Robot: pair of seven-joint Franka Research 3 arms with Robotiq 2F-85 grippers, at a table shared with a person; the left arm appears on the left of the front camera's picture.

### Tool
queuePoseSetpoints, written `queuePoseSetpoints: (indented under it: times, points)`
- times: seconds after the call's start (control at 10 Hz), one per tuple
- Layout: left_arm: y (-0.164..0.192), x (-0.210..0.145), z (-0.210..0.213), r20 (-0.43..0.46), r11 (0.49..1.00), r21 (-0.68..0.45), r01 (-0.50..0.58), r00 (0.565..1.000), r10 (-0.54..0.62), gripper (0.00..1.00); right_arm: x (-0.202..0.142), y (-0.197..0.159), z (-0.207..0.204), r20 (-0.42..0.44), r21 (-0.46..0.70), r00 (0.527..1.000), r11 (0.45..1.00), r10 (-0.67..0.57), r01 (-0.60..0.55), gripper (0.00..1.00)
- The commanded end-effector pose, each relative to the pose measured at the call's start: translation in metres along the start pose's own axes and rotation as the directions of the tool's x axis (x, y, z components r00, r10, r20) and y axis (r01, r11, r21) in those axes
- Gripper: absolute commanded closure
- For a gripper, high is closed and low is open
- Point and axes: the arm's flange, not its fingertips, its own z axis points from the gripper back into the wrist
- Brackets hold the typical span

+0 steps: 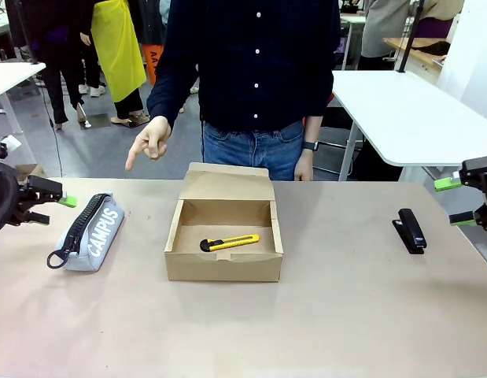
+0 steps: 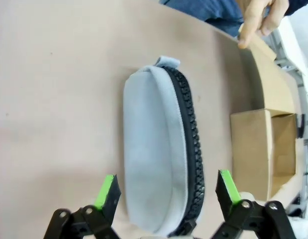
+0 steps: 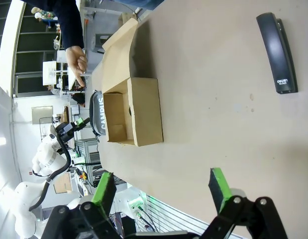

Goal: Pack the items into the box.
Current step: Pick up the item specified by the human and place it in the Mailer Box.

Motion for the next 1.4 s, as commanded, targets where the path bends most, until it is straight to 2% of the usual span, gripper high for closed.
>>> queuePoseSetpoints:
  times: [0.0,0.2,0.4,0.5,0.6,0.7,0.8,1.0,1.1,1.2,1.3]
  points:
    - [-0.019,0.025,0.030,-0.140,0.991,0.119,0.056,0.989,-0.039,0.00,0.000,-0.002,0.004,-0.010,-0.004,1.000,1.000,0.022,-0.022,0.00]
    - [-0.055,0.048,0.038,-0.269,0.969,0.219,0.111,0.962,-0.049,0.00,0.000,-0.002,0.004,-0.010,-0.004,1.000,1.000,0.022,-0.022,0.00]
    - [-0.096,0.065,0.031,-0.294,0.921,0.384,0.074,0.955,0.046,0.00,0.000,-0.002,0.004,-0.010,-0.004,1.000,1.000,0.022,-0.022,0.00]
    - [-0.120,0.072,0.021,-0.325,0.882,0.470,0.015,0.932,0.158,0.00,0.000,-0.002,0.004,-0.010,-0.004,1.000,1.000,0.022,-0.022,0.00]
    - [-0.140,0.073,0.004,-0.242,0.828,0.557,-0.065,0.941,0.237,0.00,0.000,-0.002,0.004,-0.010,-0.004,1.000,1.000,0.022,-0.022,0.00]
    - [-0.160,0.071,-0.010,-0.180,0.824,0.561,-0.078,0.960,0.213,0.00,0.000,-0.002,0.004,-0.010,-0.004,1.000,1.000,0.022,-0.022,0.00]
    - [-0.174,0.069,-0.017,-0.210,0.834,0.551,-0.009,0.966,0.149,0.00,0.000,-0.002,0.004,-0.010,-0.004,1.000,1.000,0.022,-0.022,0.00]
    - [-0.177,0.074,-0.025,-0.183,0.819,0.571,0.055,0.981,0.061,0.00,0.000,-0.002,0.004,-0.010,-0.004,1.000,1.000,0.022,-0.022,0.00]
    - [-0.170,0.078,-0.022,-0.131,0.839,0.544,-0.011,0.987,0.097,0.00,0.000,-0.002,0.004,-0.010,-0.004,1.000,1.000,0.022,-0.022,0.00]
    - [-0.191,0.065,-0.027,-0.207,0.836,0.548,0.028,0.973,0.103,0.00,0.000,-0.002,0.004,-0.010,-0.004,1.000,1.000,0.022,-0.022,0.00]
    - [-0.191,0.065,-0.027,-0.207,0.836,0.548,0.028,0.973,0.103,0.00,0.000,-0.002,0.004,-0.010,-0.004,1.000,1.000,0.022,-0.022,0.00]
